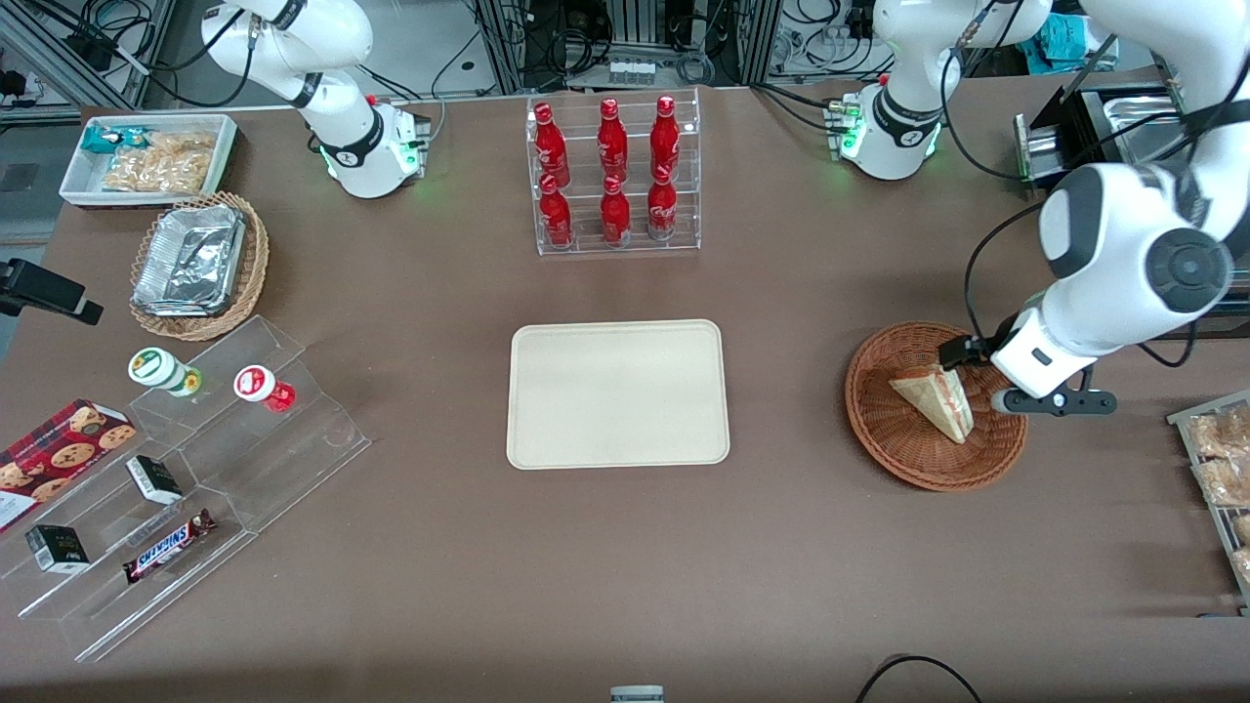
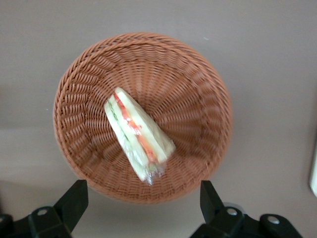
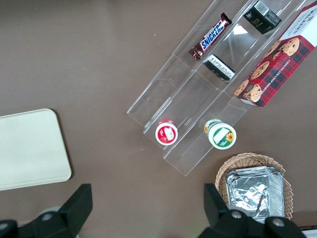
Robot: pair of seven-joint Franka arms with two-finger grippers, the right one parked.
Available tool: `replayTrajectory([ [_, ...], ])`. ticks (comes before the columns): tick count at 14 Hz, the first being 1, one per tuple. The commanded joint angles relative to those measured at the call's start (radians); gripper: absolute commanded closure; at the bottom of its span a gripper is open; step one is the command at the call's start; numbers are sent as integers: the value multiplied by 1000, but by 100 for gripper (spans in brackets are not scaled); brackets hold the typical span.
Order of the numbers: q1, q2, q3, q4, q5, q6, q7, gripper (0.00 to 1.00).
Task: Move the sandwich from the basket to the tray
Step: 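Move the left gripper over the wrapped sandwich in the wicker basket, then lower the left gripper and close it on the sandwich's wrapped tip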
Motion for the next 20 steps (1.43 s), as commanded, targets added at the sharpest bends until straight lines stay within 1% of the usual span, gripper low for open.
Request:
replayTrajectory([
  [1, 7, -52, 9, -184, 0, 216, -229, 0],
  [5, 7, 0, 8, -186, -15, 254, -589, 0],
  [7, 3, 38, 8, -189, -13, 320, -768, 0],
  [9, 0, 71, 8, -192, -13, 367, -821, 0],
  [13, 0, 132, 8, -192, -15, 369, -921, 0],
  [14, 0, 144, 8, -192, -15, 369, -947, 3],
  [15, -2, 152, 8, -189, -15, 368, -983, 21],
  [16, -4, 149, 6, -188, -13, 360, -1014, 49],
  [17, -5, 138, 5, -186, -12, 351, -1022, 71],
  [18, -10, 120, 5, -181, -13, 322, -1022, 85],
  [19, -11, 105, 5, -159, -13, 267, -1017, 89],
  [20, -13, 96, 5, -113, -12, 193, -1019, 89],
])
